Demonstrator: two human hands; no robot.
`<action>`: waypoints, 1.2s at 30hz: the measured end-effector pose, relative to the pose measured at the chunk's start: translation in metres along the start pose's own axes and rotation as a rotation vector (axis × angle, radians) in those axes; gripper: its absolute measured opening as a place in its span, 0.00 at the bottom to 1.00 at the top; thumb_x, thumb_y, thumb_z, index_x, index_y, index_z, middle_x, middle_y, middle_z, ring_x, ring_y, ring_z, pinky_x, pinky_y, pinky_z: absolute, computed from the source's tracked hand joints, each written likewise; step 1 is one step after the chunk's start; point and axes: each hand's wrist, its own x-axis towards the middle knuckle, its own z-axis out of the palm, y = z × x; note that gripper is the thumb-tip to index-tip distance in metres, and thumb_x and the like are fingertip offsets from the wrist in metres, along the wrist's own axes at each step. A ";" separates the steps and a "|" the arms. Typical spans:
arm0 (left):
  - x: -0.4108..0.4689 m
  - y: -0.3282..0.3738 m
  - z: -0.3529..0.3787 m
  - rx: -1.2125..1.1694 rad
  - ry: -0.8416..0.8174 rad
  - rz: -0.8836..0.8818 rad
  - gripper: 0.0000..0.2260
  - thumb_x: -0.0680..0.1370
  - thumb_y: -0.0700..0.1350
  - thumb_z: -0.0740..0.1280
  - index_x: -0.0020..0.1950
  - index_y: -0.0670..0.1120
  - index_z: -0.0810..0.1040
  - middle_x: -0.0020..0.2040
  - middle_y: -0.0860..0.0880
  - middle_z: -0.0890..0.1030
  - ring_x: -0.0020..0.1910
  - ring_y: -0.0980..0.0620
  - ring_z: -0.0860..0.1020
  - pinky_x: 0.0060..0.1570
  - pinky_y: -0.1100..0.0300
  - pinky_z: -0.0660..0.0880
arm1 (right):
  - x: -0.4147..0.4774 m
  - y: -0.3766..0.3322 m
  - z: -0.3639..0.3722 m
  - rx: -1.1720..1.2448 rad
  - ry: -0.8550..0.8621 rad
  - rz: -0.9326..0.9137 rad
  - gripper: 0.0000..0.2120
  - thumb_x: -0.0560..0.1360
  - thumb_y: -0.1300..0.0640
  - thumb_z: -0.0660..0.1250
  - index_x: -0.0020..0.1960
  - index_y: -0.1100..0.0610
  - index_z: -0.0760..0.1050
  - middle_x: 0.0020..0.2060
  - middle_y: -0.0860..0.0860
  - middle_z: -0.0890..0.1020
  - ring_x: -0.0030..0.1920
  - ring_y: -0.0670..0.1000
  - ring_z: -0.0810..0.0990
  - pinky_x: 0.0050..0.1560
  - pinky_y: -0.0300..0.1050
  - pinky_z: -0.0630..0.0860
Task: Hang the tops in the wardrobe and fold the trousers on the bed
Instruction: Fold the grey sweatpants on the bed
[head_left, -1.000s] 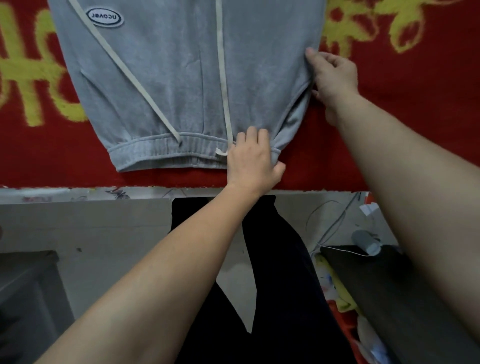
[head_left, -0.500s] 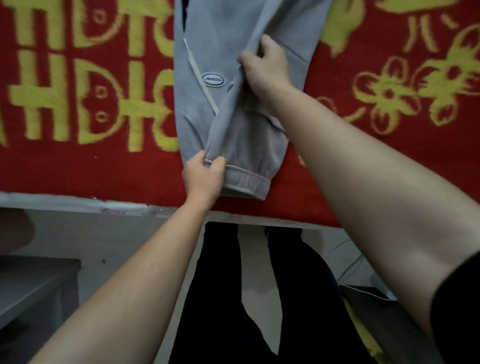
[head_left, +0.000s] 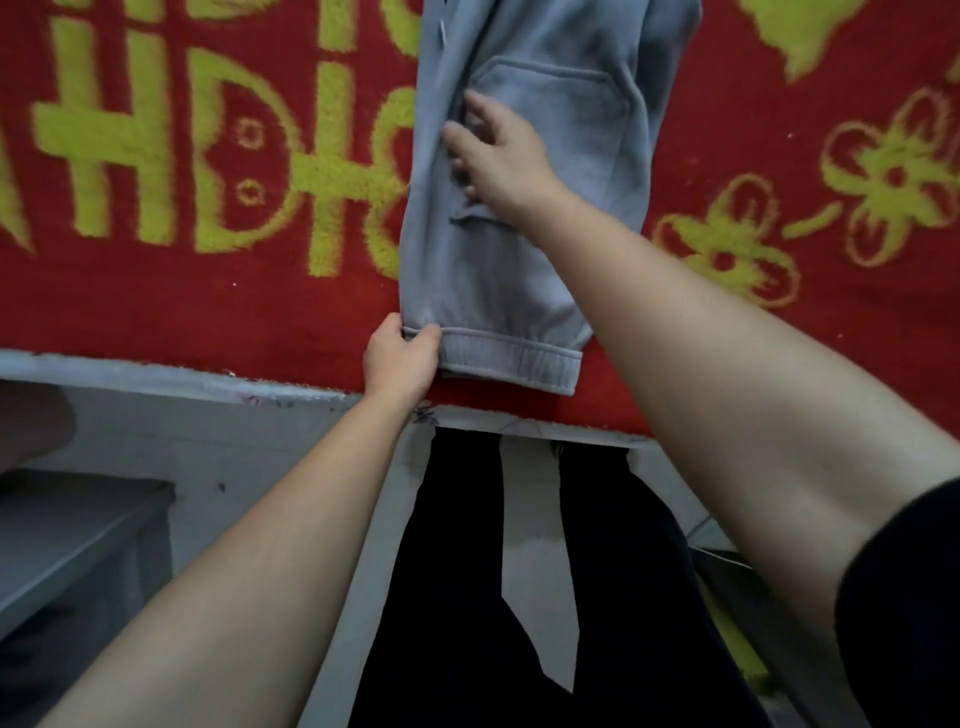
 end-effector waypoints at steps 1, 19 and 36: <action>-0.001 0.003 0.000 0.019 0.006 0.015 0.09 0.75 0.49 0.63 0.47 0.45 0.78 0.47 0.47 0.82 0.50 0.43 0.79 0.52 0.48 0.76 | -0.010 0.006 -0.010 -0.147 0.122 -0.037 0.23 0.81 0.53 0.64 0.74 0.58 0.69 0.54 0.52 0.80 0.50 0.51 0.80 0.55 0.47 0.76; -0.024 0.017 0.035 0.055 0.204 0.003 0.33 0.73 0.71 0.62 0.58 0.42 0.79 0.56 0.42 0.83 0.58 0.41 0.79 0.58 0.50 0.75 | -0.147 0.132 -0.044 -0.334 0.473 0.354 0.14 0.85 0.50 0.51 0.57 0.60 0.66 0.47 0.66 0.80 0.49 0.68 0.78 0.41 0.50 0.62; -0.078 0.020 0.055 0.208 0.121 -0.137 0.24 0.78 0.52 0.66 0.69 0.40 0.67 0.66 0.39 0.75 0.65 0.38 0.74 0.64 0.49 0.70 | -0.178 0.131 -0.114 -0.482 0.238 0.392 0.20 0.80 0.53 0.59 0.70 0.57 0.66 0.65 0.59 0.73 0.64 0.63 0.74 0.60 0.55 0.71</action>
